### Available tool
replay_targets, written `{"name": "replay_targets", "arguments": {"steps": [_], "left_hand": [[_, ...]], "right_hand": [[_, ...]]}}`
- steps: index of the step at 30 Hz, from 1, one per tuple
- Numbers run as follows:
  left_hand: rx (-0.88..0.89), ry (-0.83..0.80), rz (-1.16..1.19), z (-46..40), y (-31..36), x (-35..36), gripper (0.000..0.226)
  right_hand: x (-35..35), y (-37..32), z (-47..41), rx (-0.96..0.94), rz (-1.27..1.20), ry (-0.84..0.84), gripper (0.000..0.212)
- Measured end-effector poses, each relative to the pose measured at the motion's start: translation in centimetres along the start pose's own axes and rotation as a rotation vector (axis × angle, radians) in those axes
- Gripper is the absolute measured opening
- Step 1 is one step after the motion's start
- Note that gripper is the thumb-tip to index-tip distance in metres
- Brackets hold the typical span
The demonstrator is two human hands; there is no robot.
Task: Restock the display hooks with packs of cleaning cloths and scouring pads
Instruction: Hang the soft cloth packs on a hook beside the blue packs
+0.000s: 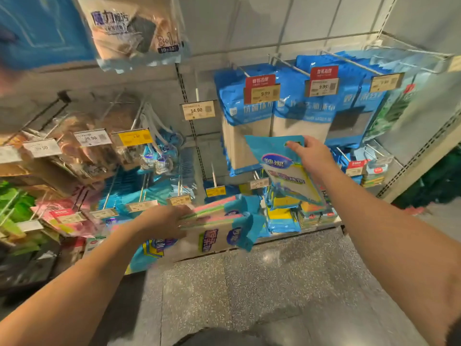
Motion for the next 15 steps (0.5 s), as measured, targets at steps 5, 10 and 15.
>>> {"name": "replay_targets", "arguments": {"steps": [5, 10, 15], "left_hand": [[0.1, -0.09, -0.265, 0.1, 2.0, -3.1, 0.046], [0.213, 0.04, -0.332, -1.1, 2.7, -7.7, 0.042], [0.195, 0.074, -0.334, -4.9, 1.5, -11.4, 0.044]], "right_hand": [[2.6, -3.1, -2.6, -0.089, 0.083, -0.082, 0.015], [7.3, -5.0, -5.9, -0.061, -0.023, -0.182, 0.009], [11.7, -6.1, -8.7, -0.002, -0.108, -0.271, 0.025]]}}
Point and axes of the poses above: each hand's wrist, its own z-axis away from the middle knuckle, its own x-axis out of the palm, y = z × x, the point moved 3 cm from there along -z, towards the middle knuckle, and after that the axes turned 13 degrees about z, right-handed, at the moved point
